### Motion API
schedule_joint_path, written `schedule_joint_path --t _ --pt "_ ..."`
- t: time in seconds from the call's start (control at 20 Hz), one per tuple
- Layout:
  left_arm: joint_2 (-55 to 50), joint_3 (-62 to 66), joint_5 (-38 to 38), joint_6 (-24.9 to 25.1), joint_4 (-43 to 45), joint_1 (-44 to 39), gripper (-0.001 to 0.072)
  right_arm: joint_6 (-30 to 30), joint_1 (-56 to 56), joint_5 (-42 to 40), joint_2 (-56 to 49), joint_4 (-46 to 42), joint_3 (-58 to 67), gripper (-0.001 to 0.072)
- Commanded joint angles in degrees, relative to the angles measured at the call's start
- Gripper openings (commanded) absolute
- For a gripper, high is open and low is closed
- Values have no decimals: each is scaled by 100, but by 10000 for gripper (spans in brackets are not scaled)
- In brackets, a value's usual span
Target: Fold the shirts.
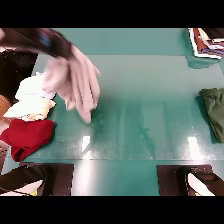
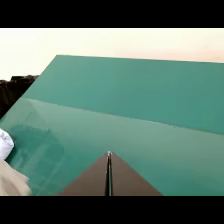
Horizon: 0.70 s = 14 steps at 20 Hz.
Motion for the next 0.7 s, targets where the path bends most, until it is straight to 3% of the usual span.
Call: schedule_joint_path --t 0.0,0.05,0.1,0.25,0.35,0.5,0.65 --pt "-168 -894 796 -74 -1008 -1143 132 7 4 382 103 -7 42 13" --pt "-254 -1043 1102 -50 -1156 -1327 494 7 4 444 136 -11 42 13" --pt "-326 -1113 1290 -57 -1150 -1429 627 7 4 490 184 -11 42 13" --pt "-284 -1075 857 103 -129 -1211 604 7 4 546 330 -13 42 12" --pt "-116 -1147 92 -308 940 -516 603 7 4 562 413 -22 39 13" --pt "-26 -1987 -68 -157 -68 881 602 7 4 597 461 -9 39 13" --pt "-46 -3279 697 599 -1934 1956 603 9 4 636 459 -9 39 13"
